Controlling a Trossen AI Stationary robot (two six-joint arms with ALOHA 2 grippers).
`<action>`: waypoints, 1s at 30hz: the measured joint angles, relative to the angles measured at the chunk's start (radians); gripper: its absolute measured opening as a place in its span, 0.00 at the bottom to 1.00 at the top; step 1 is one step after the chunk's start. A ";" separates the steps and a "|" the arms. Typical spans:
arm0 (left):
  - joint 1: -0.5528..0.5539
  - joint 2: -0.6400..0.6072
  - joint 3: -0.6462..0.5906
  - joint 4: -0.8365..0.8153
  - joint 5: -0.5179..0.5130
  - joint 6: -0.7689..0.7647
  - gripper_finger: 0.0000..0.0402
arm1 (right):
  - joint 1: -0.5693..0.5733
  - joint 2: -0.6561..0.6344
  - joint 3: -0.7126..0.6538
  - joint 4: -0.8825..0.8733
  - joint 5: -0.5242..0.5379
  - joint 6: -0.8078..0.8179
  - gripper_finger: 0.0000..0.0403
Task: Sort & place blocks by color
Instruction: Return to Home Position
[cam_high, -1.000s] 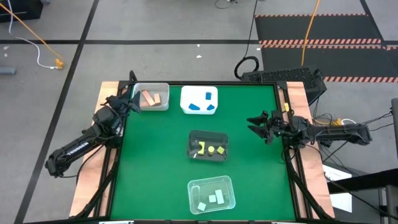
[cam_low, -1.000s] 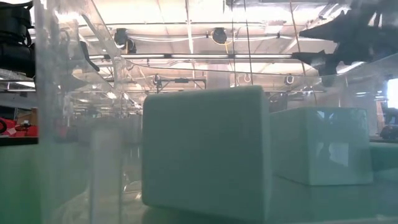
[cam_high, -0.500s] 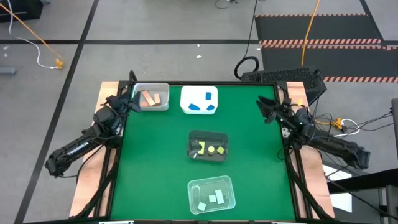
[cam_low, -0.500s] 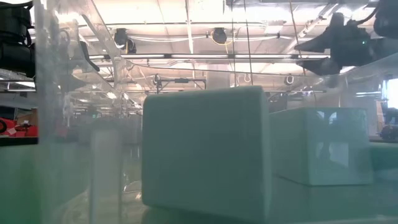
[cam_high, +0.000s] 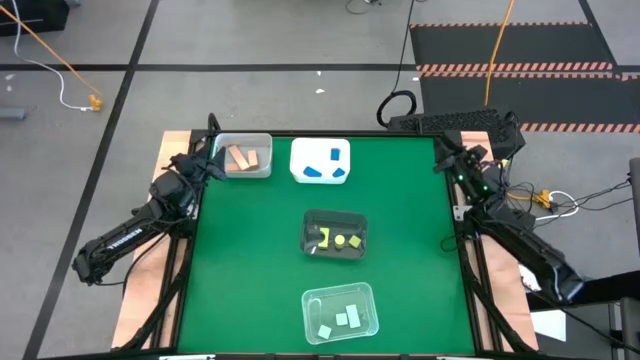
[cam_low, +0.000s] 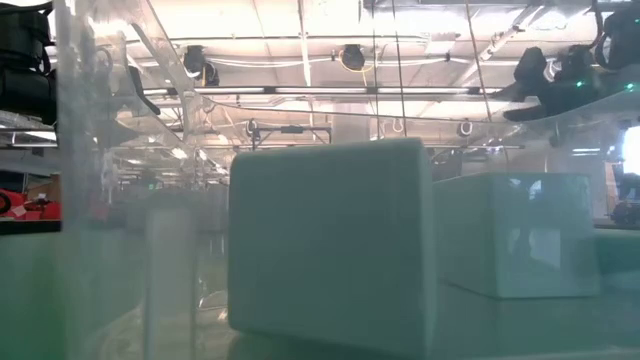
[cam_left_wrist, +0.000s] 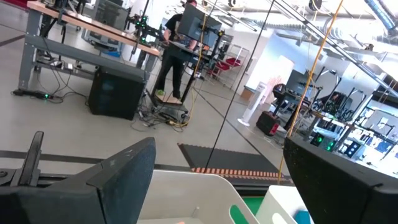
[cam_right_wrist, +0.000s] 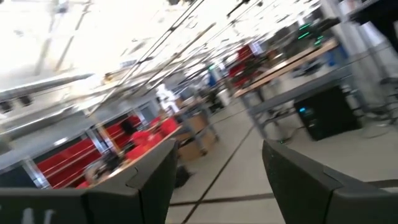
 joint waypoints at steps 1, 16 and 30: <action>0.000 0.000 0.000 0.000 0.000 0.000 0.87 | -0.022 0.000 0.000 0.000 0.000 0.000 0.56; 0.000 0.000 0.000 0.000 0.000 0.000 0.87 | -0.203 0.000 0.000 0.000 0.000 0.000 0.56; 0.000 0.000 0.000 0.000 0.000 0.000 0.87 | -0.203 0.000 0.000 0.000 0.000 0.000 0.56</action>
